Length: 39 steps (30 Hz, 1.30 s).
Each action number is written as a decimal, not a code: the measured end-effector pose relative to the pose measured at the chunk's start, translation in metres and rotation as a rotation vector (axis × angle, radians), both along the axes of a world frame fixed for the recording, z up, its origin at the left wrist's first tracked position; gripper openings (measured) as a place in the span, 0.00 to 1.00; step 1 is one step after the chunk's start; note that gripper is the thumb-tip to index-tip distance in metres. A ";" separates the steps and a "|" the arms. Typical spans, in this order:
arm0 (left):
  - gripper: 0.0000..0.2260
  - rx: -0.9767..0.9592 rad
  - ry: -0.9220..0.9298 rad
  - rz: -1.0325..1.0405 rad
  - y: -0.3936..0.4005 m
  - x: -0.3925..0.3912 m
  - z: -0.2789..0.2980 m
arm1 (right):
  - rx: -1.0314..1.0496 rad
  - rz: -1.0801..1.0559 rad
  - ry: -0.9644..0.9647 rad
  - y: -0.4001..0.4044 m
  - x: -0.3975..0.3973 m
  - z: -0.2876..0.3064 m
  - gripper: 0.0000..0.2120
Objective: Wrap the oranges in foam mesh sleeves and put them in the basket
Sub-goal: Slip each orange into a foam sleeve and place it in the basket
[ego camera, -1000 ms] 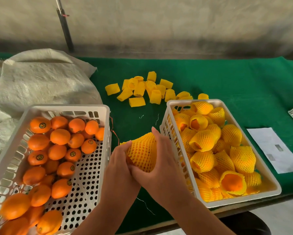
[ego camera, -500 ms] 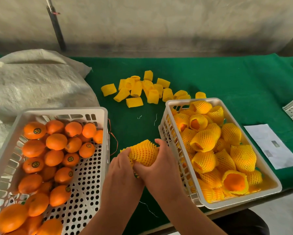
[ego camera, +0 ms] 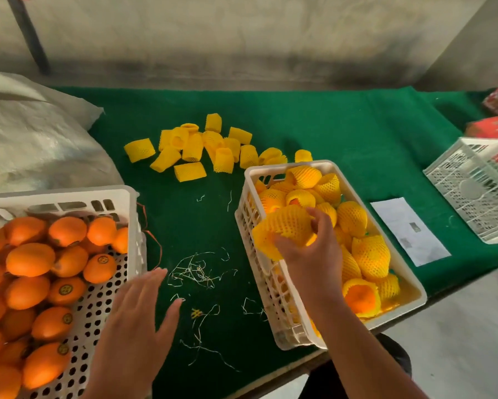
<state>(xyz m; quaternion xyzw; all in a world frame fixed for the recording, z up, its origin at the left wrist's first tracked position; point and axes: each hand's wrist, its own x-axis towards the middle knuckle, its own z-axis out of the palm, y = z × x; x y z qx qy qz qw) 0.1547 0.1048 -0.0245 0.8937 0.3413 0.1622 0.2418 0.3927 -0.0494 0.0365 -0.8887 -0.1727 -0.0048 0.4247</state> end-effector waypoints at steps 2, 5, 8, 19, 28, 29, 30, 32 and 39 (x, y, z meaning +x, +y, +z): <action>0.34 0.095 0.110 0.017 0.010 -0.011 -0.014 | 0.007 -0.102 -0.033 -0.019 0.037 0.005 0.37; 0.42 0.060 0.163 0.083 0.011 -0.018 -0.028 | 0.008 -0.235 -0.080 -0.042 0.086 0.006 0.36; 0.52 0.055 0.158 0.101 0.008 -0.013 -0.029 | -0.026 -0.296 -0.122 -0.046 0.128 0.000 0.37; 0.32 0.133 0.140 -0.050 0.027 -0.008 -0.038 | -0.176 -0.196 -0.027 -0.005 0.215 -0.038 0.38; 0.32 0.194 -0.013 -0.007 0.033 -0.005 -0.056 | -0.291 -0.082 0.031 -0.018 0.206 -0.050 0.47; 0.32 0.202 -0.024 -0.005 0.033 -0.004 -0.055 | -0.294 -0.074 0.017 -0.021 0.198 -0.050 0.47; 0.31 0.210 -0.030 0.001 0.032 -0.003 -0.055 | -0.299 -0.067 0.003 -0.025 0.188 -0.050 0.46; 0.31 0.199 -0.031 0.033 0.030 -0.002 -0.053 | -0.280 -0.054 -0.006 -0.031 0.160 -0.053 0.43; 0.31 -0.090 0.005 0.123 0.023 -0.017 -0.051 | -0.337 0.100 -0.060 -0.019 0.060 -0.076 0.34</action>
